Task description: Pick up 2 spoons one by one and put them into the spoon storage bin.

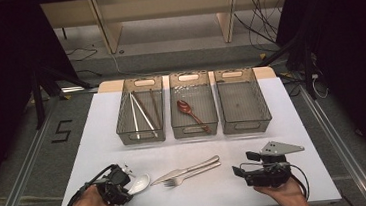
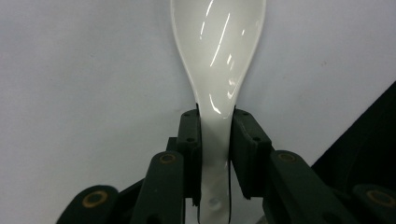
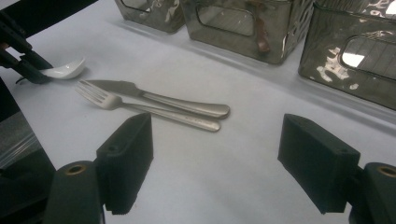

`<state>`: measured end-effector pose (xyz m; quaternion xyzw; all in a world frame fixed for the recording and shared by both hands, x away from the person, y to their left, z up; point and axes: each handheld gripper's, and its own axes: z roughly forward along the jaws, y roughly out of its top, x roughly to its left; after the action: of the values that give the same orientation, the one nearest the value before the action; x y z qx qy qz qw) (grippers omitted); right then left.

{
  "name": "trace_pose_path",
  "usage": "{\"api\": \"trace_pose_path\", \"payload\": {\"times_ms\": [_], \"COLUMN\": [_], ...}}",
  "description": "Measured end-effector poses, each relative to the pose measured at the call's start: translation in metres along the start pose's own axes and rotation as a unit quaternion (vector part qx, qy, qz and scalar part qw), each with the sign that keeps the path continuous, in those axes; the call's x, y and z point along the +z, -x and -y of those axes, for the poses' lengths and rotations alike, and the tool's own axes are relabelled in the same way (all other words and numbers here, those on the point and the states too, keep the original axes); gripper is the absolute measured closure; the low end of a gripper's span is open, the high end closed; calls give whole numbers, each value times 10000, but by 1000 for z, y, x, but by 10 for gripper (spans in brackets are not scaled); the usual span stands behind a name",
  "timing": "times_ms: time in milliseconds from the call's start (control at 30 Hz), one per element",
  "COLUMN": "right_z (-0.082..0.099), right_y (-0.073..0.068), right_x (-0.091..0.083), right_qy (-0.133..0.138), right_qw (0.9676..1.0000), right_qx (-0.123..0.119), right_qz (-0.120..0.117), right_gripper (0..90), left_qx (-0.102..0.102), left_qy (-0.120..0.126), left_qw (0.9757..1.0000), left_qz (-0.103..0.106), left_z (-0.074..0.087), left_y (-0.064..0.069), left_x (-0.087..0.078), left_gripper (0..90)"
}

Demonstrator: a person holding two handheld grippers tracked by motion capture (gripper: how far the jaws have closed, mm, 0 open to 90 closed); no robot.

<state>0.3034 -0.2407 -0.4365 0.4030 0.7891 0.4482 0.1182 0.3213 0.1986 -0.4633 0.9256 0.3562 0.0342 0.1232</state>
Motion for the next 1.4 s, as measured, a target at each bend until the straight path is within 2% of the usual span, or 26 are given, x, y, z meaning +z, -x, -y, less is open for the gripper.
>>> {"api": "trace_pose_path", "payload": {"times_ms": [300,467,633,800,1067,1400], "right_z": [0,0,0,0,0,0], "right_y": [1,1,1,1,1,0], "right_x": [0,-1,0,0,0,-1], "right_qy": [14,11,5,3,6,12], "right_qw": [10000,10000,10000,10000,10000,10000], "right_qx": [-1,10,10,9,14,-8], "right_qz": [2,7,6,7,3,1], "right_gripper": [270,270,271,270,270,270], "left_qx": [-47,-166,-278,-295,-283,-269], "left_qy": [290,377,552,713,1124,1681], "left_qw": [9996,9991,9981,9970,9932,9853], "left_qz": [-29,-32,-34,1,77,129], "left_z": [-1,-2,-1,-3,-14,-42], "left_y": [-4,-7,-9,-10,-13,-17], "left_x": [-7,-6,-9,-17,-34,-50], "left_gripper": [742,744,744,744,744,744]}}
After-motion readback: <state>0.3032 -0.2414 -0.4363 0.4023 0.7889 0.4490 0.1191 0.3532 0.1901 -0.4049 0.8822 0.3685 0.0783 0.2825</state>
